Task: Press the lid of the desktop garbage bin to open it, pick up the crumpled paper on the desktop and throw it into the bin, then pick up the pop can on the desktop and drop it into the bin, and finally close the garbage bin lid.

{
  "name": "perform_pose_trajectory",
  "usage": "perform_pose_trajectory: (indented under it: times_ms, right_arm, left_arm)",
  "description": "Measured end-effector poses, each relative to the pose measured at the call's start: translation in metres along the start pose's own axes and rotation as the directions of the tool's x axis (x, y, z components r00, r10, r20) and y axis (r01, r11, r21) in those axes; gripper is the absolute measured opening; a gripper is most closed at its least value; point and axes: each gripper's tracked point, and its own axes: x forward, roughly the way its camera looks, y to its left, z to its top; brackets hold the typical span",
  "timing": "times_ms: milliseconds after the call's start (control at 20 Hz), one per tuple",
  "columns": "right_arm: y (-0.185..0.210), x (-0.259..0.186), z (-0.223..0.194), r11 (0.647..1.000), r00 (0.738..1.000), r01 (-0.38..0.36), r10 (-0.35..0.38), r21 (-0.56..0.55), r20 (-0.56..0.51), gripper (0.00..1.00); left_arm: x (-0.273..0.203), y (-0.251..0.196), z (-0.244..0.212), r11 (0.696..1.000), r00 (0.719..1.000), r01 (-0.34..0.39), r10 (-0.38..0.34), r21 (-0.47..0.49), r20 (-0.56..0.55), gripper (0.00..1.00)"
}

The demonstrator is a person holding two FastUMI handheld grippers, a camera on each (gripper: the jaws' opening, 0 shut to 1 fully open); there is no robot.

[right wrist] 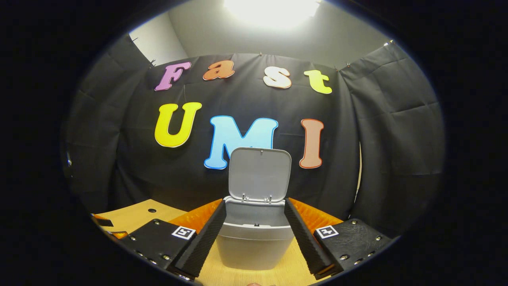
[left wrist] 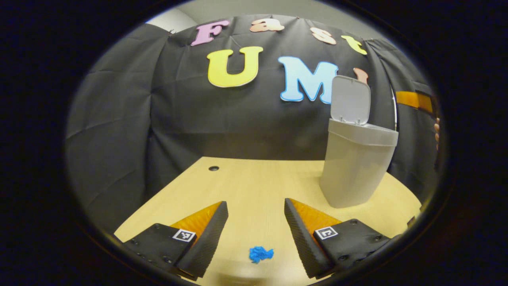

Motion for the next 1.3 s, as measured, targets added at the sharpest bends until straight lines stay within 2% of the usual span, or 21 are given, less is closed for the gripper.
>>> perform_pose_trajectory:
  times_ms: [250, 350, 500, 650, 800, 900, 1150, 1250, 1300]
  right_arm:
    - [0.010, -0.009, -0.003, 1.000, 1.000, 0.017, -0.017, -0.006, -0.021, 0.94]
    - [0.014, -0.015, -0.004, 0.999, 0.999, 0.035, -0.036, -0.017, -0.033, 0.94]
    - [0.019, -0.023, -0.008, 0.998, 0.996, 0.064, -0.066, -0.022, -0.063, 0.92]
    - [0.019, -0.035, -0.012, 0.995, 0.990, 0.095, -0.098, -0.029, -0.097, 0.94]
    - [0.014, -0.045, -0.009, 0.993, 0.989, 0.112, -0.116, -0.048, -0.097, 0.94]
    - [0.009, -0.049, -0.008, 0.992, 0.989, 0.111, -0.116, -0.058, -0.090, 0.94]
    - [-0.007, -0.052, -0.006, 0.994, 0.992, 0.097, -0.101, -0.045, -0.078, 0.94]
    - [-0.014, -0.053, -0.007, 0.995, 0.992, 0.097, -0.099, -0.039, -0.077, 0.94]
    - [-0.016, -0.054, -0.008, 0.995, 0.993, 0.093, -0.096, -0.035, -0.076, 0.94]
  left_arm:
    - [0.012, 0.003, -0.049, 0.998, 0.993, 0.057, -0.054, 0.032, -0.109, 0.94]
    - [0.016, 0.003, -0.072, 0.996, 0.983, 0.086, -0.079, 0.036, -0.167, 0.96]
    - [0.023, 0.000, -0.099, 0.989, 0.964, 0.135, -0.119, 0.055, -0.238, 0.94]
    - [0.031, -0.003, -0.124, 0.984, 0.944, 0.172, -0.150, 0.050, -0.293, 0.96]
    - [0.038, -0.005, -0.143, 0.982, 0.934, 0.176, -0.146, 0.064, -0.327, 0.94]
    - [0.041, -0.007, -0.154, 0.982, 0.928, 0.178, -0.144, 0.067, -0.345, 0.96]
    - [0.040, -0.005, -0.170, 0.989, 0.926, 0.132, -0.099, 0.067, -0.364, 0.80]
    - [0.035, -0.004, -0.177, 0.992, 0.924, 0.110, -0.078, 0.066, -0.374, 0.84]
    - [0.035, -0.004, -0.179, 0.993, 0.923, 0.098, -0.067, 0.065, -0.379, 0.75]
